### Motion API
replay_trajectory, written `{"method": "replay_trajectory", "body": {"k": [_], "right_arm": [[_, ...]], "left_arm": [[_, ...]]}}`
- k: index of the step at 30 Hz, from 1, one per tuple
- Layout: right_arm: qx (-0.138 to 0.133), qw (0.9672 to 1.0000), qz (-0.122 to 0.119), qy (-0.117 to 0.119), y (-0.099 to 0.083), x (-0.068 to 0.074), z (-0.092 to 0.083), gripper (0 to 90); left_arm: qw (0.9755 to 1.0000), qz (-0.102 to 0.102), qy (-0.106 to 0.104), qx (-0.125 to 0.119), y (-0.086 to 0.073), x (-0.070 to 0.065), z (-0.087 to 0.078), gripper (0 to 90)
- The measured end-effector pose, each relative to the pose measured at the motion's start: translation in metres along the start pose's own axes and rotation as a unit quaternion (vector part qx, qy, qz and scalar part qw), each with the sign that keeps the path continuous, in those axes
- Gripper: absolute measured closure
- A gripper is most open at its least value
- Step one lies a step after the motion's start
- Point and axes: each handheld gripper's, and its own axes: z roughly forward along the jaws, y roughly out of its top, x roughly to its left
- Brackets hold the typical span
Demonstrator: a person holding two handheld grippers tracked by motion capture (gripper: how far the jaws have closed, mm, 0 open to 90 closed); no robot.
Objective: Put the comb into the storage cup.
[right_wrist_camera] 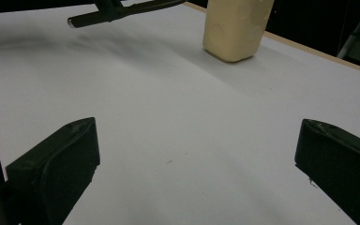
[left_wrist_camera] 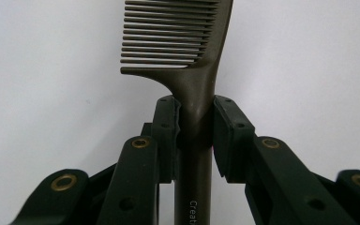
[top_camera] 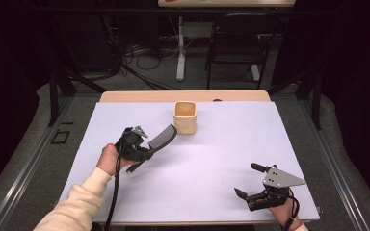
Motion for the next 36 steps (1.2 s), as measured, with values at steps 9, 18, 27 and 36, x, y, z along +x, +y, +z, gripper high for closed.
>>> {"method": "replay_trajectory", "body": {"k": [9,18,27,36], "right_arm": [[0.001,1.0,-0.001,-0.001,0.0,0.0,0.0,0.0],[0.001,1.0,0.0,-0.002,0.0,0.0,0.0,0.0],[0.002,1.0,0.0,-0.003,0.0,0.0,0.0,0.0],[0.003,1.0,0.001,-0.004,0.0,0.0,0.0,0.0]], "left_arm": [[0.9995,-0.008,0.0,-0.029,-0.005,0.0,-0.002,72.4],[0.998,-0.017,0.004,-0.061,-0.008,-0.002,-0.005,72.4],[0.9951,-0.021,0.007,-0.096,-0.011,-0.005,-0.006,72.4],[0.9919,-0.022,0.014,-0.124,-0.011,-0.007,-0.007,72.4]]}}
